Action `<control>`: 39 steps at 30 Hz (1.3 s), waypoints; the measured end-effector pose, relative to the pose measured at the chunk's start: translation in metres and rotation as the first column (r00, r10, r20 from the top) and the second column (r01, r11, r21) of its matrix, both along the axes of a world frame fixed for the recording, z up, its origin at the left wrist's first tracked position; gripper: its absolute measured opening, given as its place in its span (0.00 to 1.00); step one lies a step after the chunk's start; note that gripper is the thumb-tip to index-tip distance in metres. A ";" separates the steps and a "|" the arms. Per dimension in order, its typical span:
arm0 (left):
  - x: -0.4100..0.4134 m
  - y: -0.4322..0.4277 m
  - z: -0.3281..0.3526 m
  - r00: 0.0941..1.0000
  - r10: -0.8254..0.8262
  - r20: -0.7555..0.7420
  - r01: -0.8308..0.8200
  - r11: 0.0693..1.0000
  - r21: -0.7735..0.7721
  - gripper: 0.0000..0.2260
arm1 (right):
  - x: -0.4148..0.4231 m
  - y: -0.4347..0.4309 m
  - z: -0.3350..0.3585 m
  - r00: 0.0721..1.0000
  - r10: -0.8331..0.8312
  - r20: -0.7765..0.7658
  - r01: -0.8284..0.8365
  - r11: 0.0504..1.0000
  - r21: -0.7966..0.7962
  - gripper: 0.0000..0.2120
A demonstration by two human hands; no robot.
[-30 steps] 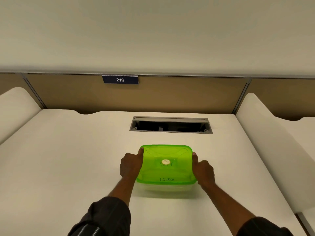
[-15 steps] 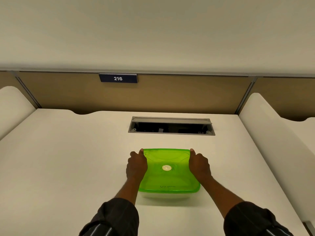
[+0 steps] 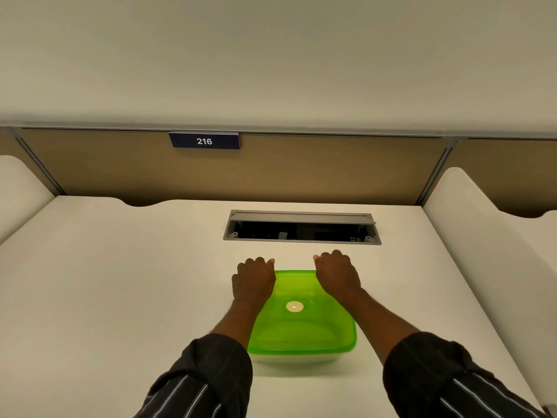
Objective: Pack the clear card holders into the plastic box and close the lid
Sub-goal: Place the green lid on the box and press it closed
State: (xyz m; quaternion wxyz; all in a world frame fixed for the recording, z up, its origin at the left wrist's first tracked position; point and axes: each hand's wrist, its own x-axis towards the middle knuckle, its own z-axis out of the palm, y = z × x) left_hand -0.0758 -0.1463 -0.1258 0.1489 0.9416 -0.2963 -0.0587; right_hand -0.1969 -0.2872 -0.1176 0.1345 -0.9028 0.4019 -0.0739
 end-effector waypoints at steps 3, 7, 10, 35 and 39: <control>0.001 -0.004 -0.010 0.998 -0.022 0.058 0.019 0.998 0.052 0.22 | 0.005 0.002 -0.012 0.996 0.050 -0.073 -0.051 0.999 -0.017 0.23; 0.002 -0.005 -0.016 0.995 -0.020 0.103 0.012 0.997 0.072 0.21 | 0.003 -0.001 -0.024 0.994 0.077 -0.081 -0.080 0.996 -0.042 0.21; 0.002 -0.006 -0.017 0.996 -0.019 0.091 0.012 0.997 0.077 0.21 | 0.003 -0.001 -0.025 0.992 0.113 -0.058 -0.113 0.994 0.008 0.15; -0.001 0.050 0.017 0.870 0.288 -0.400 -0.399 0.888 -0.228 0.19 | -0.043 0.006 -0.001 0.933 -0.344 0.110 0.250 0.834 0.492 0.20; 0.006 0.036 0.021 0.858 0.290 -0.425 -0.415 0.879 -0.236 0.19 | -0.038 -0.005 -0.002 0.930 -0.352 0.104 0.260 0.832 0.491 0.19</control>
